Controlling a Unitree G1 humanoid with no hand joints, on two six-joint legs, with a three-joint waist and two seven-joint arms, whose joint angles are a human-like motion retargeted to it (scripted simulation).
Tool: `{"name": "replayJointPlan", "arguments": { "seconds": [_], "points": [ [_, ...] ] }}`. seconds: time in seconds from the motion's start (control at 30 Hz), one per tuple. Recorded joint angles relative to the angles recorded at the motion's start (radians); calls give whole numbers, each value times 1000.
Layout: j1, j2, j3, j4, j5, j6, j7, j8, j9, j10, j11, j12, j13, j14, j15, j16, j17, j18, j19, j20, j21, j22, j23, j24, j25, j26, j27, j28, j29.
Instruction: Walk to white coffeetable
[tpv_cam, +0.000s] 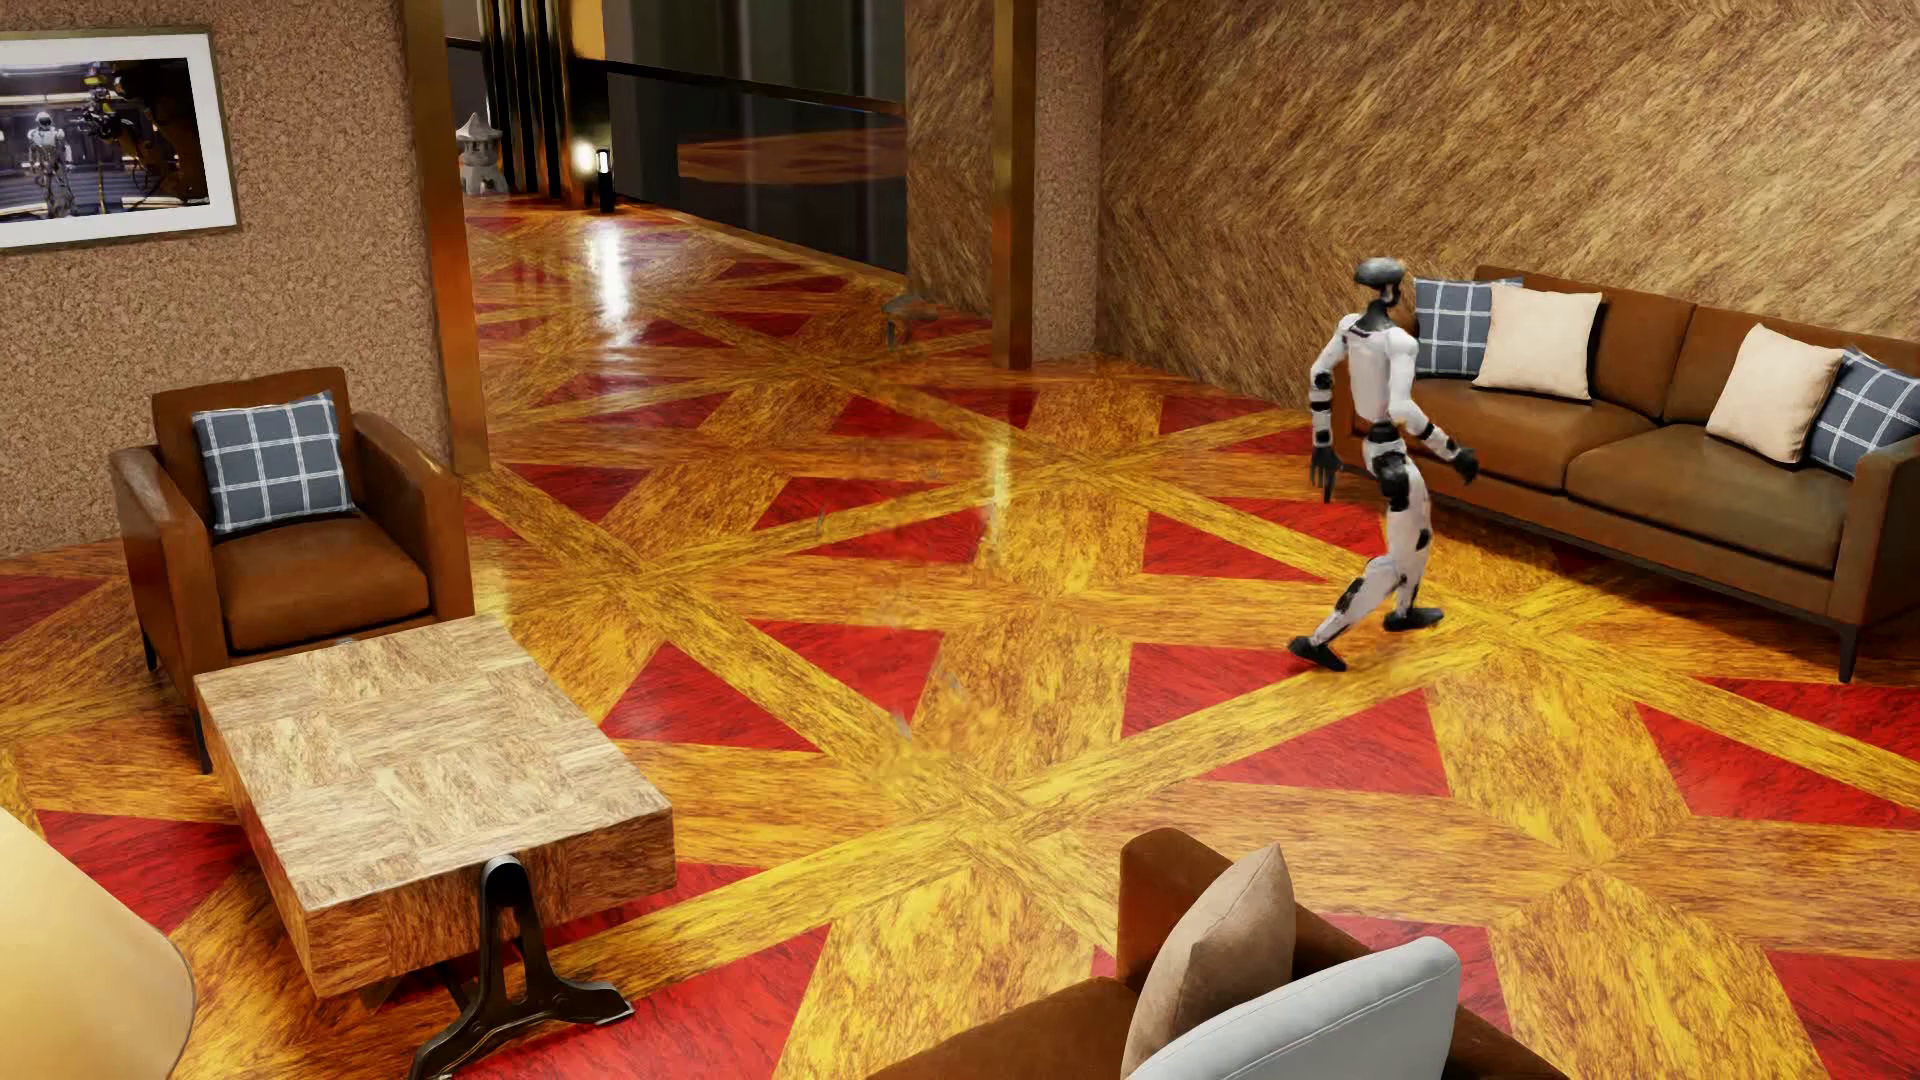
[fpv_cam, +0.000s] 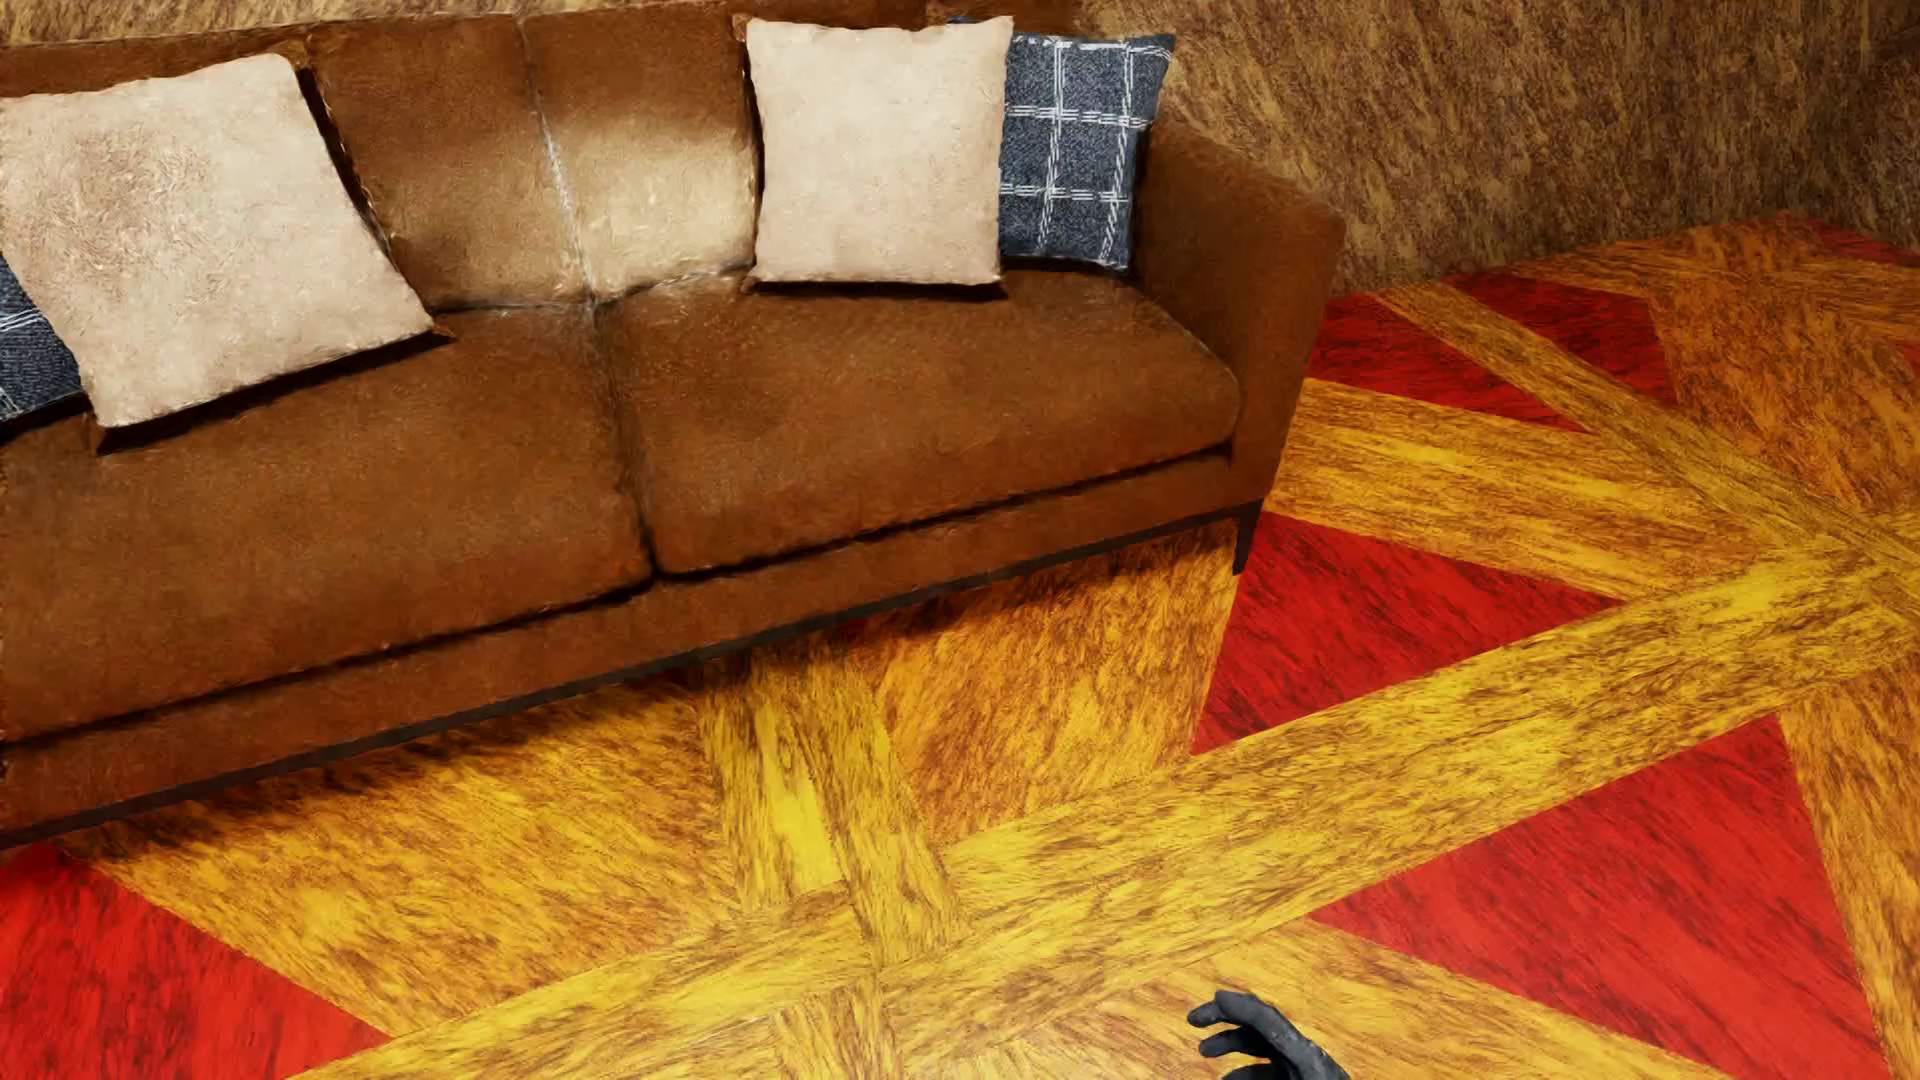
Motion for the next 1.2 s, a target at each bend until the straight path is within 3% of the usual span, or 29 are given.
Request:
{"name": "replayJointPlan", "arguments": {
  "seconds": [0.03,0.07,0.1,0.17,0.23,0.27,0.3,0.37,0.4,0.47,0.5,0.53,0.57,0.73,0.87,1.03,1.13,1.2],
  "points": [
    [13,43,29,0,-49,0,0,0,4,37,21,14,13,50,-3,3,1,0,0,-24,-13,-10,0,0,0,0,0,0,0],
    [-39,53,43,10,-79,9,0,0,-23,134,37,12,28,183,11,4,4,0,0,-53,4,1,18,0,0,0,0,0,0],
    [-55,50,43,-9,-145,-7,0,0,-31,226,79,5,68,276,45,-12,35,0,0,-66,-60,23,39,0,0,0,0,0,0],
    [-55,31,17,-23,-174,-15,0,0,-4,355,196,-73,36,219,175,-1,72,0,0,-59,10,87,255,0,0,0,0,0,0],
    [15,-67,17,-35,-205,-21,0,0,18,362,274,-133,14,113,407,11,63,0,0,-45,144,33,412,0,0,0,0,0,0],
    [57,-99,-3,-29,-205,-20,0,0,30,348,247,-157,20,92,466,27,61,0,0,-21,172,-14,457,0,0,0,0,0,0],
    [86,-119,-43,-25,-197,-13,0,0,39,331,204,-173,38,71,514,45,54,0,0,-2,184,-66,485,0,0,0,0,0,0],
    [130,-198,-70,-35,-204,-20,0,0,38,305,201,-199,99,34,795,84,28,0,0,92,153,-161,482,0,0,0,0,0,0],
    [158,-222,-67,-42,-215,-29,0,0,30,294,187,-201,116,14,809,101,15,0,0,145,145,-184,480,0,0,0,0,0,0],
    [199,-213,-88,-49,-228,-40,0,0,27,290,134,-202,140,-11,809,107,-1,0,0,307,104,-188,474,0,0,0,0,0,0],
    [214,-199,-105,-47,-230,-50,0,0,31,292,98,-204,147,-22,809,116,-34,0,0,366,161,-184,417,0,0,0,0,0,0],
    [222,-216,-102,-48,-241,-60,0,0,26,293,80,-215,139,-38,812,123,-19,0,0,424,110,-168,449,0,0,0,0,0,0],
    [236,-226,-103,-45,-245,-60,0,0,24,301,64,-224,138,-50,813,130,-33,0,0,429,115,-147,448,0,0,0,0,0,0],
    [255,-272,-168,-21,-232,-52,0,0,36,313,2,-237,98,-104,646,166,-40,0,0,375,54,-107,408,0,0,0,0,0,0],
    [262,-341,-191,-2,-224,-57,0,0,47,302,-31,-226,98,-80,536,154,-33,0,0,350,38,-162,361,0,0,0,0,0,0],
    [279,-449,-252,3,-190,-50,0,0,83,248,-33,-287,99,-92,521,141,-10,0,0,253,66,-193,391,0,0,0,0,0,0],
    [265,-500,-253,12,-191,-64,0,0,98,259,-42,-330,136,-101,437,157,11,0,0,228,125,-296,407,0,0,0,0,0,0],
    [265,-511,-259,36,-198,-52,0,0,106,281,-44,-340,154,-115,353,157,20,0,0,200,172,-362,421,0,0,0,0,0,0]
  ]
}}
